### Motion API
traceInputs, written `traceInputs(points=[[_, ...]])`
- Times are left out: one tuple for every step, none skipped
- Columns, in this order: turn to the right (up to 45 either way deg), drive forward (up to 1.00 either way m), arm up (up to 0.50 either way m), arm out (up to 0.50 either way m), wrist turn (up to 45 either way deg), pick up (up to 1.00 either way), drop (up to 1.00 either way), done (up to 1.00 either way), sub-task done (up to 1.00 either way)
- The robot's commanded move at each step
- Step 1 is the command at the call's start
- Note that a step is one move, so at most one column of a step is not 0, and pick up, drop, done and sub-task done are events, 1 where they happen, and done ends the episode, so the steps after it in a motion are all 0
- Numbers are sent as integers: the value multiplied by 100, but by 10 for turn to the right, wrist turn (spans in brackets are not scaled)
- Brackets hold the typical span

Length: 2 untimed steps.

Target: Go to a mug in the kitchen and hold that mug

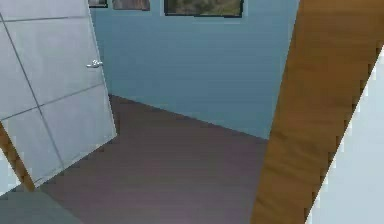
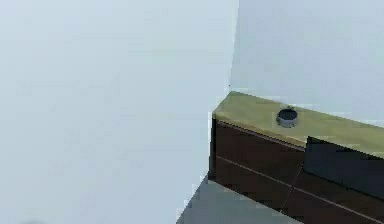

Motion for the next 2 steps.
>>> traceInputs(points=[[-450,0,0,0,0,0,0,0,0],[-450,0,0,0,0,0,0,0,0]])
